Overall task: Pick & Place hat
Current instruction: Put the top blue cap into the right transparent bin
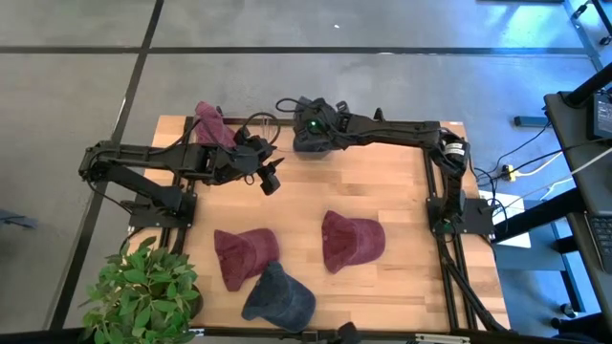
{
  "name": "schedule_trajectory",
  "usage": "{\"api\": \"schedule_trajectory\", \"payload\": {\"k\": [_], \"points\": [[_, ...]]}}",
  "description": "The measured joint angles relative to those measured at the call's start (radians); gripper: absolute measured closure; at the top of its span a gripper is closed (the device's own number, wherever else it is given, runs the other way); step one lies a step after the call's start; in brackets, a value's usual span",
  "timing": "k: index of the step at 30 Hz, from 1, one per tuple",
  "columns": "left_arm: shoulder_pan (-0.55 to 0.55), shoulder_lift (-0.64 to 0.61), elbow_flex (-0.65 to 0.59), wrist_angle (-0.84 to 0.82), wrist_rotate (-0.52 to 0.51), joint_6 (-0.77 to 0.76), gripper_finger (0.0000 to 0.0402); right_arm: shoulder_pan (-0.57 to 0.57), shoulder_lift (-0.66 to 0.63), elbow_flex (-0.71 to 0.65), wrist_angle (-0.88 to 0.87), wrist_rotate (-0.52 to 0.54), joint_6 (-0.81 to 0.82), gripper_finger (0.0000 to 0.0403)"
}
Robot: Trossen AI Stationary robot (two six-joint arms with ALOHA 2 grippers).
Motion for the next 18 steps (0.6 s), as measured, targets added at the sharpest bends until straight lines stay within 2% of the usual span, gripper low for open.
{"api": "schedule_trajectory", "payload": {"k": [4, 8, 10, 15, 18], "points": [[0.0, 0.0, 0.0, 0.0, 0.0, 0.0, 0.0233, -0.002, -0.017, 0.0, -0.001, -0.003, -0.029, 0.021], [0.0, 0.0, 0.0, 0.0, 0.0, 0.0, 0.0234, -0.003, -0.068, 0.0, -0.043, -0.023, -0.082, 0.0194], [0.0, 0.0, 0.0, 0.0, 0.0, 0.0, 0.0235, -0.003, -0.103, 0.0, -0.084, -0.095, -0.116, 0.0192], [0.0, 0.0, 0.0, 0.0, 0.0, 0.0, 0.0233, -0.014, -0.176, 0.002, -0.272, -0.405, -0.257, 0.0192], [0.0, 0.0, 0.0, 0.0, 0.0, -0.008, 0.0234, -0.016, -0.176, 0.002, -0.393, -0.442, -0.389, 0.0192]]}}
